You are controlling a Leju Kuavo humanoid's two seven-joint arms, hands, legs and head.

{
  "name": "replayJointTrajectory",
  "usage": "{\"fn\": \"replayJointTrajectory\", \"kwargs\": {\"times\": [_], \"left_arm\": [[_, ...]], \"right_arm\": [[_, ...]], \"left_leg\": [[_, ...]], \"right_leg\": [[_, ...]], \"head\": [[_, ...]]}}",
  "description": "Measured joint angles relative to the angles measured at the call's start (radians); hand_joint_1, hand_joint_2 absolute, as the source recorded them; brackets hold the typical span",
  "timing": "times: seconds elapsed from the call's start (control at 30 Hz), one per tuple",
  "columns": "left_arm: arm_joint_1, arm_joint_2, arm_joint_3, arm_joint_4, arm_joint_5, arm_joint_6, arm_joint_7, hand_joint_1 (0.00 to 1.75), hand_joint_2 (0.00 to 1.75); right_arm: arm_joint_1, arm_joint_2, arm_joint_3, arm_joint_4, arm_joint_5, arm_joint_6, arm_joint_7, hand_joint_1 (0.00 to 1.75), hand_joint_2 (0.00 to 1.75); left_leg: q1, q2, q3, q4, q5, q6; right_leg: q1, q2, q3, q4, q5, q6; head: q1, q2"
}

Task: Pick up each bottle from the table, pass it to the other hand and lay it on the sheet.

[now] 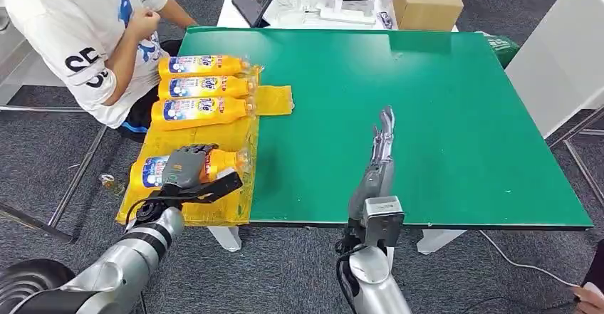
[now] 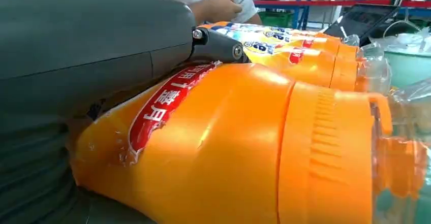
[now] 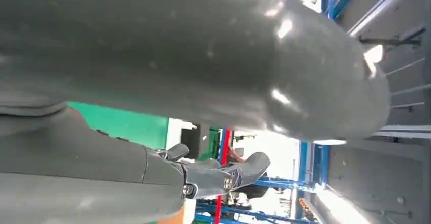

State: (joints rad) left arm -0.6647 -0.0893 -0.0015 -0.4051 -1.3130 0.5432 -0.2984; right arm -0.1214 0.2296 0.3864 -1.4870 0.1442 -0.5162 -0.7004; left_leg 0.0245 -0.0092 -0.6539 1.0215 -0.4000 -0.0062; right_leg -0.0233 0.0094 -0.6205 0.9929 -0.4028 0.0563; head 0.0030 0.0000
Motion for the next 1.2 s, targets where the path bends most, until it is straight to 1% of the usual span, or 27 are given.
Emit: {"fn": "replayJointTrajectory", "kwargs": {"times": [0.03,0.07,0.1,0.13,0.17,0.3,0.47,0.63,0.67,0.7,0.77,0.87,0.97,1.07,1.2], "left_arm": [[0.0,0.001,-0.008,0.003,-0.008,-0.001,0.008,1.75,1.75],[0.001,0.002,-0.014,0.007,-0.008,-0.002,0.01,0.56,1.75],[0.001,0.002,-0.014,0.01,-0.005,-0.007,0.01,0.0,1.75],[0.002,0.002,-0.014,0.012,0.001,-0.015,0.01,0.0,1.75],[0.003,0.002,-0.014,0.015,0.011,-0.032,0.009,0.0,0.0],[0.001,0.002,-0.011,0.022,0.082,-0.129,-0.011,0.0,0.0],[-0.015,-0.004,0.018,0.022,0.21,-0.34,-0.061,0.0,0.0],[-0.021,-0.005,0.028,0.022,0.245,-0.395,-0.071,0.0,0.0],[-0.028,-0.005,0.051,0.022,0.318,-0.529,-0.096,0.0,0.0],[-0.03,-0.005,0.057,0.022,0.335,-0.577,-0.108,0.0,0.0],[-0.033,-0.005,0.064,0.023,0.359,-0.647,-0.127,0.0,0.0],[-0.035,-0.003,0.073,0.024,0.378,-0.696,-0.149,0.0,0.0],[-0.034,0.003,0.082,0.025,0.436,-0.799,-0.2,0.0,0.0],[-0.024,0.003,0.101,0.025,0.504,-0.803,-0.234,0.0,0.0],[-0.02,0.0,0.114,0.025,0.518,-0.797,-0.235,0.0,0.0]], "right_arm": [[0.0,0.002,-0.001,0.005,0.0,0.007,0.0,0.0,0.0],[0.0,0.004,-0.002,0.008,0.001,0.012,0.0,0.0,0.0],[0.0,0.006,-0.002,0.013,0.002,0.016,0.0,0.0,0.0],[0.0,0.008,-0.003,0.018,0.005,0.021,0.0,0.0,0.0],[0.0,0.01,-0.003,0.022,0.008,0.027,0.0,0.0,0.0],[0.0,0.015,-0.006,0.04,0.013,0.046,0.002,0.0,0.0],[-0.002,0.023,-0.012,0.065,0.013,0.074,0.009,0.0,0.0],[-0.002,0.023,-0.014,0.071,0.012,0.081,0.01,0.0,0.0],[-0.007,0.028,-0.021,0.093,0.012,0.096,0.01,0.0,0.0],[-0.011,0.028,-0.023,0.101,0.011,0.102,0.01,0.0,0.0],[-0.018,0.029,-0.024,0.115,0.007,0.108,0.008,0.0,0.0],[-0.027,0.029,-0.028,0.134,-0.002,0.116,0.008,0.0,0.0],[-0.038,0.029,-0.031,0.155,-0.002,0.121,0.007,0.0,0.0],[-0.045,0.03,-0.034,0.169,-0.003,0.119,0.006,0.0,0.0],[-0.049,0.031,-0.037,0.183,-0.005,0.118,0.006,0.0,0.0]], "left_leg": [[0.0,0.0,0.0,0.0,0.0,0.0],[0.0,0.0,0.0,0.0,0.0,0.0],[0.0,0.0,0.0,0.0,0.0,0.0],[0.0,0.0,0.0,0.0,0.0,0.0],[0.0,0.0,0.0,0.0,0.0,0.0],[0.0,0.0,0.001,0.0,0.0,0.0],[0.0,-0.005,0.008,-0.001,0.0,0.0],[0.0,-0.006,0.011,-0.001,-0.001,0.0],[0.0,-0.008,0.015,-0.001,-0.001,-0.001],[0.0,-0.008,0.016,-0.001,-0.001,-0.001],[0.0,-0.008,0.018,-0.001,-0.001,-0.001],[0.0,-0.008,0.021,-0.001,0.0,0.0],[0.0,-0.011,0.021,-0.001,0.0,0.0],[0.0,-0.011,0.021,-0.001,0.0,0.0],[0.0,-0.011,0.02,-0.001,0.0,0.0]], "right_leg": [[0.0,0.0,0.0,0.0,0.0,0.0],[0.0,0.0,0.0,0.0,0.0,0.0],[0.0,0.0,0.0,0.0,0.0,0.0],[0.0,0.0,0.0,0.0,0.0,0.0],[0.0,0.0,0.0,0.0,0.0,0.0],[0.0,0.0,0.001,0.0,0.0,0.0],[0.0,-0.003,0.011,0.0,-0.003,0.001],[0.0,-0.004,0.013,0.0,-0.004,0.001],[0.0,-0.005,0.018,-0.001,-0.004,0.0],[0.0,-0.006,0.019,-0.001,-0.004,0.0],[0.0,-0.006,0.021,-0.001,-0.004,0.0],[0.0,-0.006,0.024,-0.001,-0.004,0.001],[0.0,-0.009,0.025,0.0,-0.004,0.001],[0.0,-0.008,0.025,0.0,-0.004,0.001],[0.0,-0.008,0.024,0.0,-0.004,0.001]], "head": [[0.0,0.0],[0.0,0.0],[0.0,0.0],[0.0,0.0],[0.0,0.0],[0.0,0.0],[0.0,0.0],[0.0,0.0],[0.0,0.0],[0.0,0.0],[0.0,0.0],[0.0,0.0],[0.0,0.0],[0.0,0.0],[0.0,0.0]]}}
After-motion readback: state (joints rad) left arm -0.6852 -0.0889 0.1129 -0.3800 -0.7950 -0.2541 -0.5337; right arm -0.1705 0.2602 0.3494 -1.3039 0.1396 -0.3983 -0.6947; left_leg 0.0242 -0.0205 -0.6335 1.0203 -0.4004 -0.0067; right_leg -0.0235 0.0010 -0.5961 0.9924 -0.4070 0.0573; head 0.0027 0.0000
